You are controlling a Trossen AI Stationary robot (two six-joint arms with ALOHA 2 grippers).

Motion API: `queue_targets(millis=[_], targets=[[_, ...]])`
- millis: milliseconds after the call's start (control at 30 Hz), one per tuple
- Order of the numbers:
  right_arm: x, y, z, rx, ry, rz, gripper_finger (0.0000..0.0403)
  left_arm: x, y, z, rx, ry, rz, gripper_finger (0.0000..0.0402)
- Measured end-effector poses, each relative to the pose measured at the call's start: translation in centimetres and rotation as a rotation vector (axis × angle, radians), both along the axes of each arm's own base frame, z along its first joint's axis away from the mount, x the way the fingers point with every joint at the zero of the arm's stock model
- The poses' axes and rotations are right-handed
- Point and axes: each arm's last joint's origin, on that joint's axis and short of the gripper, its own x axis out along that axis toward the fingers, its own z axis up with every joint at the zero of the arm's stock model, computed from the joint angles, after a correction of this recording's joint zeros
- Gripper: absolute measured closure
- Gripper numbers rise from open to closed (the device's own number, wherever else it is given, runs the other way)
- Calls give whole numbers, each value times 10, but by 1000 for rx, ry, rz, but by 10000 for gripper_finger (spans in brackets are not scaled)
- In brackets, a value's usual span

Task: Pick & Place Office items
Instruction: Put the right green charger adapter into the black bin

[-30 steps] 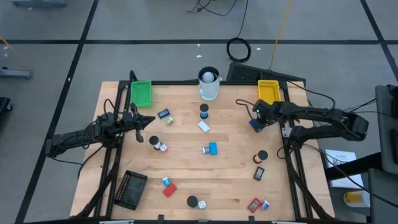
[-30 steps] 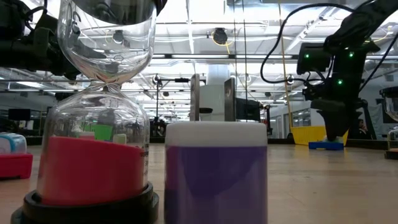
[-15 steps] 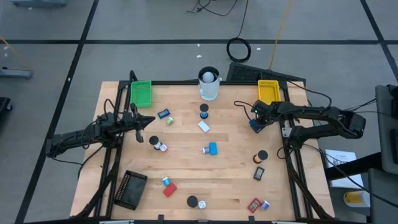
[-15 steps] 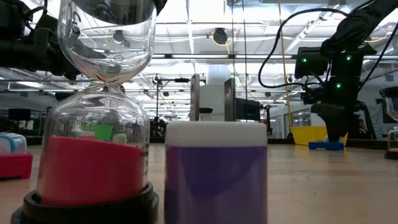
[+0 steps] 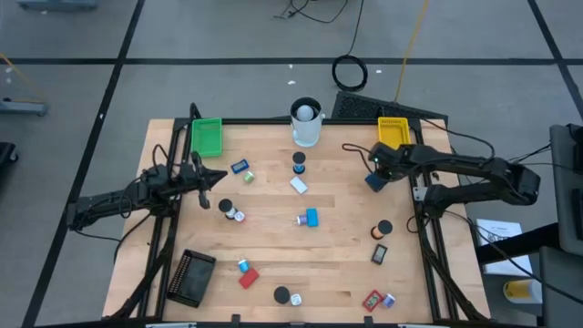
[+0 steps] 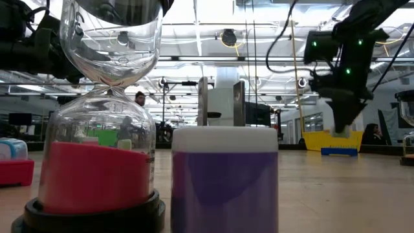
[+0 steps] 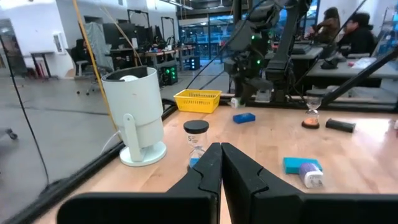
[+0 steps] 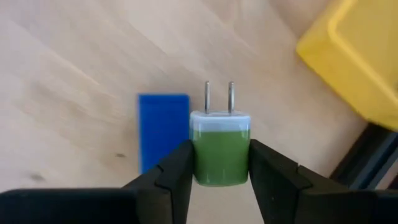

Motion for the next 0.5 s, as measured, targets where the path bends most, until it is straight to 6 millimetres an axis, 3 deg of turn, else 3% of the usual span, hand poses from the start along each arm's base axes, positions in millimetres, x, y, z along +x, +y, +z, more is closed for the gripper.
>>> queue_targets(millis=[167, 333, 500], targets=[[18, 11, 10, -51, -114, 95, 274, 3, -1, -5, -123, 29, -55, 392], [40, 28, 19, -183, -257, 208, 274, 11, -2, -12, -131, 119, -66, 391], [59, 51, 30, -338, -393, 340, 274, 23, -4, -9, -153, 83, -102, 371]])
